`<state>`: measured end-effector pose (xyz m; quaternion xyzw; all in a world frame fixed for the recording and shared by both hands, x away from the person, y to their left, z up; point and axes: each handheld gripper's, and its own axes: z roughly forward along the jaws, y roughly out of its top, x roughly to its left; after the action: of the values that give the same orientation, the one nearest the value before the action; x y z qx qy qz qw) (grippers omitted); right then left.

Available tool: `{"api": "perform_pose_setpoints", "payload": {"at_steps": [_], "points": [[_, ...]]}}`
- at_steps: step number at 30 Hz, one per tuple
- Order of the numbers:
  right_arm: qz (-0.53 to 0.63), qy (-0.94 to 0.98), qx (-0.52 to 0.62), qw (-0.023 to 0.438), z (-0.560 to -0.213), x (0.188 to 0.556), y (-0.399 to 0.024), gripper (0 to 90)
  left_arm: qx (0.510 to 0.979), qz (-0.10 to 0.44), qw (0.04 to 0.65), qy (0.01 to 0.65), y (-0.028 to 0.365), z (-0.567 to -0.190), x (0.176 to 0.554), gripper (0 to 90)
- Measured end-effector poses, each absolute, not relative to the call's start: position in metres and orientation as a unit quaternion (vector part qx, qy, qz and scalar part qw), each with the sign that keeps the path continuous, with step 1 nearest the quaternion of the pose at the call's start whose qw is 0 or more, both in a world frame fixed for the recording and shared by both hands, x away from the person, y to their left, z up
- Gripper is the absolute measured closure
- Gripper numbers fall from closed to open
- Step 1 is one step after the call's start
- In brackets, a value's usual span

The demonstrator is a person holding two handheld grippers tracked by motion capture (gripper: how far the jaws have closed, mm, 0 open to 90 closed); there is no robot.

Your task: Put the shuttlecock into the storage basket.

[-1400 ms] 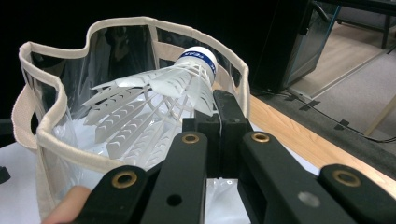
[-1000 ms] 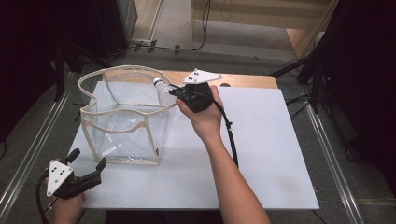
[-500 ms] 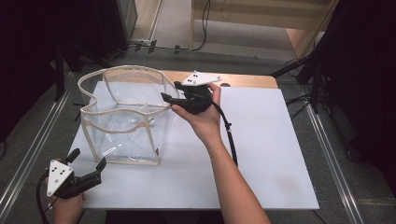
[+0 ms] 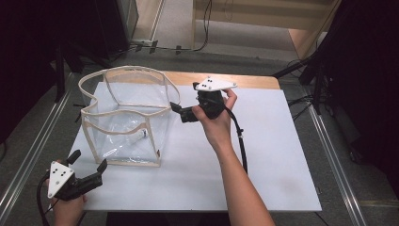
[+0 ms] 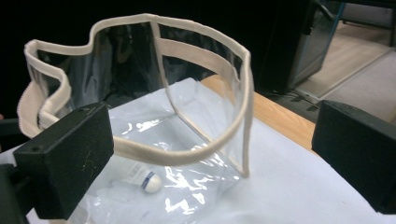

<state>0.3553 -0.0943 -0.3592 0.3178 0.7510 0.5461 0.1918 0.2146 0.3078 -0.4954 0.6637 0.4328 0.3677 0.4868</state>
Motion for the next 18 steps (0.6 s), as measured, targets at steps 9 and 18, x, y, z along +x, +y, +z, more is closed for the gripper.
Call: {"api": "perform_pose_setpoints", "payload": {"at_steps": [9,18], "points": [[0.545,0.751,0.319,0.194,-0.364,0.35,-0.104,0.0,0.665,0.368,0.486,0.432,0.308,-0.495,0.215,9.2],[0.544,0.751,0.321,0.193,-0.373,0.346,-0.116,0.0,0.665,0.368,0.486,0.432,0.308,-0.496,0.215,9.2]]}}
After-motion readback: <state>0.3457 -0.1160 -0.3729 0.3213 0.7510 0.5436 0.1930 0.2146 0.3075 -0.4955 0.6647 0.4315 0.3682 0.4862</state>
